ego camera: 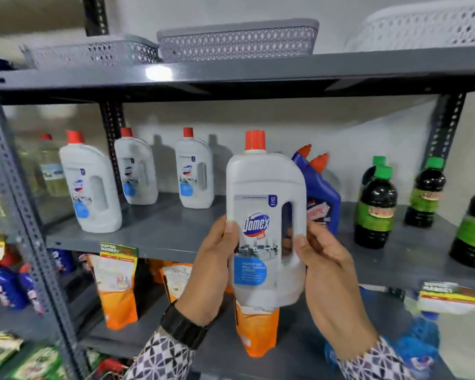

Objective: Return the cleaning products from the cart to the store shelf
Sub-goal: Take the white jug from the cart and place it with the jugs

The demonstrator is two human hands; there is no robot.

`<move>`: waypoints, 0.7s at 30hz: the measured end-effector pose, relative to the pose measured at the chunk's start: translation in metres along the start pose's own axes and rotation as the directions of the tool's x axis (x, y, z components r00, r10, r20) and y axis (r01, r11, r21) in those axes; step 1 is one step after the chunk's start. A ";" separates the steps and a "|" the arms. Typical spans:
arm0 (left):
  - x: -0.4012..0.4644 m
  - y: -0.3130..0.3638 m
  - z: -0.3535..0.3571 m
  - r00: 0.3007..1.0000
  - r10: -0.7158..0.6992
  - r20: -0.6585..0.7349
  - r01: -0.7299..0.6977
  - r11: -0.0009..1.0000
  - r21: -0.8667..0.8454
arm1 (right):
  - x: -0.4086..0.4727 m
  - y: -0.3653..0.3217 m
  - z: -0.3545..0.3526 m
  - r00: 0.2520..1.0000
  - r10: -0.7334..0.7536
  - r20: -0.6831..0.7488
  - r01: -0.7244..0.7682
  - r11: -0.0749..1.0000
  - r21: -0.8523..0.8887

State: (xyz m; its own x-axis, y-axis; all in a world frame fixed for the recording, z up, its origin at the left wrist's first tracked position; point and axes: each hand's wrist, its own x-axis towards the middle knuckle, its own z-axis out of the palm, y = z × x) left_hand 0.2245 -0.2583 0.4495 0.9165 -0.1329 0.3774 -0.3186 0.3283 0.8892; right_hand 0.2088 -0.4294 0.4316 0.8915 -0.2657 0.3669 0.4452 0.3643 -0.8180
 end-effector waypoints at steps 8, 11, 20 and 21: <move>0.086 0.015 -0.132 0.979 0.024 -0.202 -0.013 0.998 0.056 | 0.049 0.079 0.125 0.992 -0.056 0.112 0.070 0.990 -0.124; 0.123 0.013 -0.166 0.976 -0.013 -0.216 0.016 1.000 0.012 | 0.075 0.104 0.160 0.994 -0.071 0.080 0.086 0.974 -0.210; 0.150 -0.005 -0.222 0.999 -0.005 0.050 -0.008 0.970 0.245 | 0.107 0.145 0.152 0.988 -0.061 0.144 0.121 0.879 -0.460; 0.150 -0.004 -0.229 0.992 -0.024 0.128 -0.015 0.955 0.298 | 0.107 0.149 0.147 0.986 -0.018 0.168 0.104 0.847 -0.522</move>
State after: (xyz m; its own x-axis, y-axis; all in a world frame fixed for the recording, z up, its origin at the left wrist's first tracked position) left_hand 0.4187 -0.0653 0.4432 0.8854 -0.2590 0.3860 -0.3902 0.0372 0.9200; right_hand 0.3825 -0.2722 0.4145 0.8846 -0.1189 0.4510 0.4265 -0.1848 -0.8854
